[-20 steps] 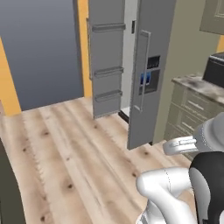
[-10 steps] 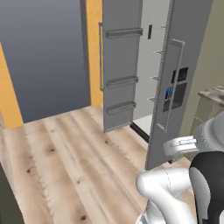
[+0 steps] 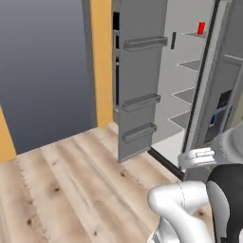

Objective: Open the fridge, grab two sodas, and place both sodas inside the bowl with ice on the dining counter.

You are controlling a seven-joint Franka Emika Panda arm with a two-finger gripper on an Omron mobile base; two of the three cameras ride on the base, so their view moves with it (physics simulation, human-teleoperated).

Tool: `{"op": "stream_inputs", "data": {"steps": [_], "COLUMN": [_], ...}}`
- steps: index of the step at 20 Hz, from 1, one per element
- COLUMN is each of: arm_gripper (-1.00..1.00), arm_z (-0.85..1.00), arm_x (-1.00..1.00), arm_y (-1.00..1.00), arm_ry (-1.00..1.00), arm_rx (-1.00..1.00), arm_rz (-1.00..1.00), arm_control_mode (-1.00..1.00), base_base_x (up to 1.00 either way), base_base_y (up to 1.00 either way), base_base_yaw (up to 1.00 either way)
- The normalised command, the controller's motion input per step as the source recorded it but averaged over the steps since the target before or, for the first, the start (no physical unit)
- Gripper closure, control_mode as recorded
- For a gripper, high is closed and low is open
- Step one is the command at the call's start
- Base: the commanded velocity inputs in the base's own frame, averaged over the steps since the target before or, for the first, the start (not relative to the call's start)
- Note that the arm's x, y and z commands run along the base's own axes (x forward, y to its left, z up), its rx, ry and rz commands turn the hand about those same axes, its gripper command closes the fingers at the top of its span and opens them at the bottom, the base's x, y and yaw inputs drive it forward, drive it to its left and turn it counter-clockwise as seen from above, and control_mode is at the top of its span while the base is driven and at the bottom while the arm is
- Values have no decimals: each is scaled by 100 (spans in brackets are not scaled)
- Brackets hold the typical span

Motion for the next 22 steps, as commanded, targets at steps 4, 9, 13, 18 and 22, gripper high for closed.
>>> {"op": "stream_inputs", "data": {"steps": [4, 9, 13, 18, 22], "arm_gripper": [-100, -100, -100, -100, -100], "arm_z": [0, 0, 0, 0, 0], "arm_x": [0, 0, 0, 0, 0], "arm_y": [0, 0, 0, 0, 0], "arm_ry": [0, 0, 0, 0, 0], "arm_rx": [0, 0, 0, 0, 0], "arm_rz": [0, 0, 0, 0, 0], "arm_control_mode": [100, 100, 100, 100, 100], "base_base_x": [98, 89, 84, 75, 67], "base_base_y": [31, 31, 32, 26, 8], "base_base_yaw": [-35, -43, -45, -48, -47]}}
